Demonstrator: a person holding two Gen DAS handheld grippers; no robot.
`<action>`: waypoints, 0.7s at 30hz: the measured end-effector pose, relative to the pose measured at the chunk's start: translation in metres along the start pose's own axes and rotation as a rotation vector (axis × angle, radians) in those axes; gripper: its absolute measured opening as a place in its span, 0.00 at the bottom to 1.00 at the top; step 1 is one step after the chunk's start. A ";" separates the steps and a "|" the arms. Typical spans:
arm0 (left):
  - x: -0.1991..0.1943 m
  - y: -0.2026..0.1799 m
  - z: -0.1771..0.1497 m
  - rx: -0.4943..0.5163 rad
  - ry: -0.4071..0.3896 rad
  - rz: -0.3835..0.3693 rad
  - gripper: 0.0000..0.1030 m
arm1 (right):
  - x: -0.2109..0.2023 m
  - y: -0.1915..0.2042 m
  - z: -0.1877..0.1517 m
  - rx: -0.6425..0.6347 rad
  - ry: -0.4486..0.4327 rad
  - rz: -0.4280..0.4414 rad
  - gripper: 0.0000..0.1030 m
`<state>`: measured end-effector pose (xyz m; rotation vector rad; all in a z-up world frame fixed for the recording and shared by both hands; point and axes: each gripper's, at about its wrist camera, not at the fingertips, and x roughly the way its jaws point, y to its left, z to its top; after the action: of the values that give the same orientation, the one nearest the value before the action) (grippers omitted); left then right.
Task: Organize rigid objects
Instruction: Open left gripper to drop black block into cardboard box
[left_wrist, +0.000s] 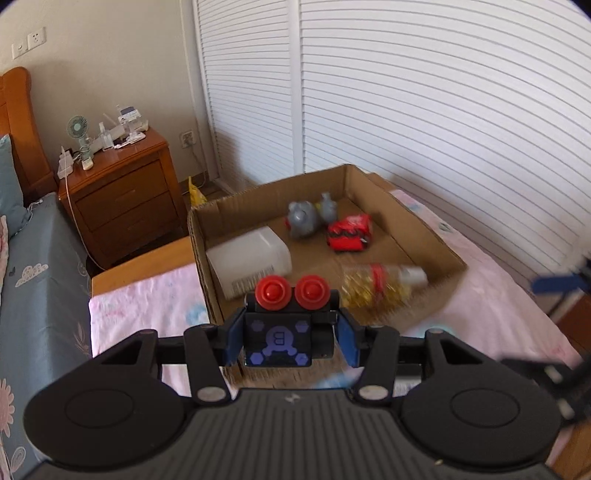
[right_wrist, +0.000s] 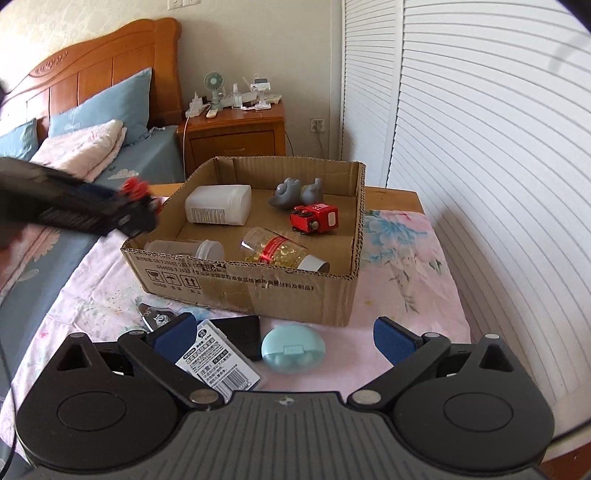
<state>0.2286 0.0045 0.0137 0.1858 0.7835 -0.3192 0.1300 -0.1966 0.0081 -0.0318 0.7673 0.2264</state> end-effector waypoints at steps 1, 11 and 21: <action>0.006 0.001 0.004 -0.004 0.002 0.013 0.49 | -0.002 -0.001 -0.001 0.002 -0.004 -0.005 1.00; 0.017 0.010 0.005 -0.066 -0.068 0.061 0.96 | -0.013 -0.010 -0.005 0.026 -0.023 -0.025 1.00; -0.017 0.001 -0.049 -0.096 -0.067 0.060 0.97 | -0.004 -0.004 -0.011 0.032 0.000 -0.013 1.00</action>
<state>0.1854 0.0228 -0.0079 0.1074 0.7242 -0.2288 0.1204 -0.2021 0.0033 -0.0071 0.7708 0.2015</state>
